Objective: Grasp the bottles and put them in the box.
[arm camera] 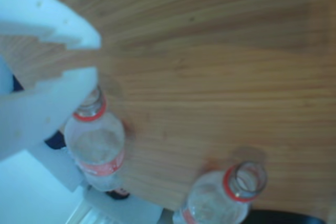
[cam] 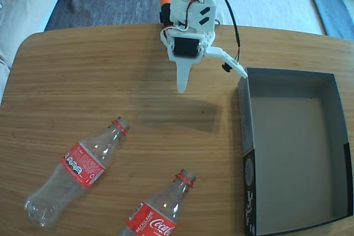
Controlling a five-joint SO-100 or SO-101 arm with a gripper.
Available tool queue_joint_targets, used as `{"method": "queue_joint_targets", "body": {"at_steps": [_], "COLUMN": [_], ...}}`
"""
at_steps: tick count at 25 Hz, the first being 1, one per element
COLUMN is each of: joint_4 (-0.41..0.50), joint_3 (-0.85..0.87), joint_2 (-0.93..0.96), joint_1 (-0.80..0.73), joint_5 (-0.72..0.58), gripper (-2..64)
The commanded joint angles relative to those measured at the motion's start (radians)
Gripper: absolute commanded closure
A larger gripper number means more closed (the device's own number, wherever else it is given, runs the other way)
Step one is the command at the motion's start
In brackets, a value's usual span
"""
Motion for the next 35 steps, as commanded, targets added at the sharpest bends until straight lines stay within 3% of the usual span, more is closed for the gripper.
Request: {"method": "queue_joint_targets", "body": {"at_steps": [1,29,35], "joint_4": [0.0,0.0,-0.014], "joint_3": [-0.011,-0.072,-0.206], "joint_2": [0.008,-0.008,-0.255], "joint_1": [0.006,0.014,0.014], "joint_5": [-0.002,-0.002,-0.002], "gripper": [61.9,61.8,61.8]}}
